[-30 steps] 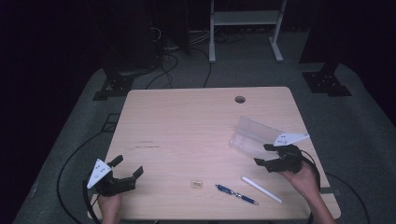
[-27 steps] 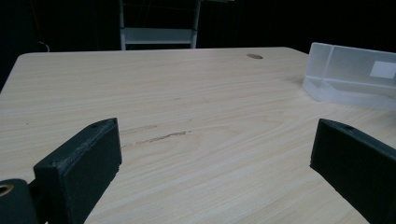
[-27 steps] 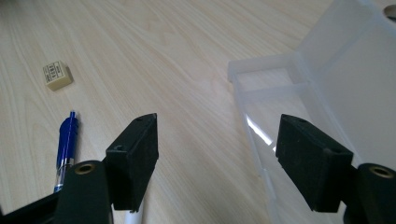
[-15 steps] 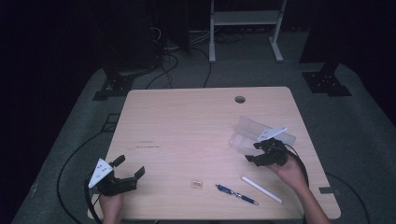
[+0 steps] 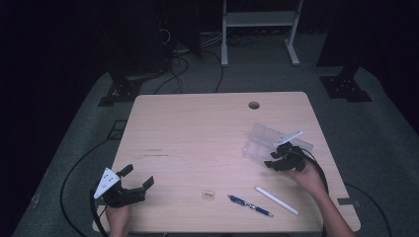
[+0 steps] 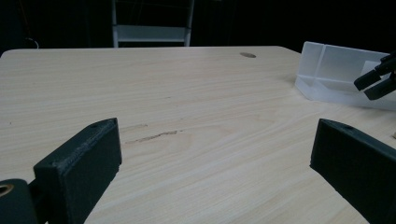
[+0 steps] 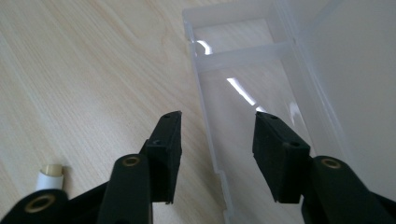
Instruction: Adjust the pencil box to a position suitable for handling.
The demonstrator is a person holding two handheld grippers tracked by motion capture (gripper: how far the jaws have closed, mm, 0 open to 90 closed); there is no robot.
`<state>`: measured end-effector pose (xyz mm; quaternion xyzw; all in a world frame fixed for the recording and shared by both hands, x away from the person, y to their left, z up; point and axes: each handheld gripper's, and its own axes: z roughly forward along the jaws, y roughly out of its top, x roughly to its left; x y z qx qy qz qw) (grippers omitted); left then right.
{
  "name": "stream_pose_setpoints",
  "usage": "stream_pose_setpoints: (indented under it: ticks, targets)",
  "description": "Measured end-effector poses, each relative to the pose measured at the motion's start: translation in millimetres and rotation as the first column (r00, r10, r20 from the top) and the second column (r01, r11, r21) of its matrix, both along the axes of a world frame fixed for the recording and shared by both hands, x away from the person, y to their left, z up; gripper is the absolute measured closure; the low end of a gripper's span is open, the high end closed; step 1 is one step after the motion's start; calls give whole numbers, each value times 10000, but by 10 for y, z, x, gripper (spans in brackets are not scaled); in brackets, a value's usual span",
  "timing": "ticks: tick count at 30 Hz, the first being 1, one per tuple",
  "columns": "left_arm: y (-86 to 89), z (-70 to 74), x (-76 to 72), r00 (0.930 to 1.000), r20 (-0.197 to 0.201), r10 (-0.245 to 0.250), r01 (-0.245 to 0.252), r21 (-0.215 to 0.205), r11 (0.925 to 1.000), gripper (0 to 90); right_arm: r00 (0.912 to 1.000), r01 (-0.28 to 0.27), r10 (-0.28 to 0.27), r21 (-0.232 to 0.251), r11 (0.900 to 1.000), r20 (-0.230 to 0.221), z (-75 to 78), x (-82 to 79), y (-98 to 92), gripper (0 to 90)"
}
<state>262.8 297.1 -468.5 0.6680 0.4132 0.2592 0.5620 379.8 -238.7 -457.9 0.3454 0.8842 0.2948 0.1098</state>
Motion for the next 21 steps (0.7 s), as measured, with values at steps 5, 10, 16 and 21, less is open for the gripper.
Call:
stream_pose_setpoints:
  ticks: [5, 10, 16, 21]
  targets:
    - [11, -2, -2, 10000, 20, 51, -50, -113, 9999, 11, 9996, -276, 274, -222, 9994, -106, -57, 16, 16, 595]
    - [12, -1, -5, 10000, 46, 45, -45, -152, 9999, 11, 9988, -476, 472, -574, 9972, -86, -91, 21, 47, 662]
    - [21, -2, -4, 10000, 14, 76, -76, -141, 9999, 11, 9977, -663, 650, -778, 9948, -186, -127, 33, 64, 697]
    - [22, -6, 2, 10000, -13, 45, -45, -244, 9997, 11, 9964, -839, 826, -943, 9920, -180, -148, 33, 92, 762]
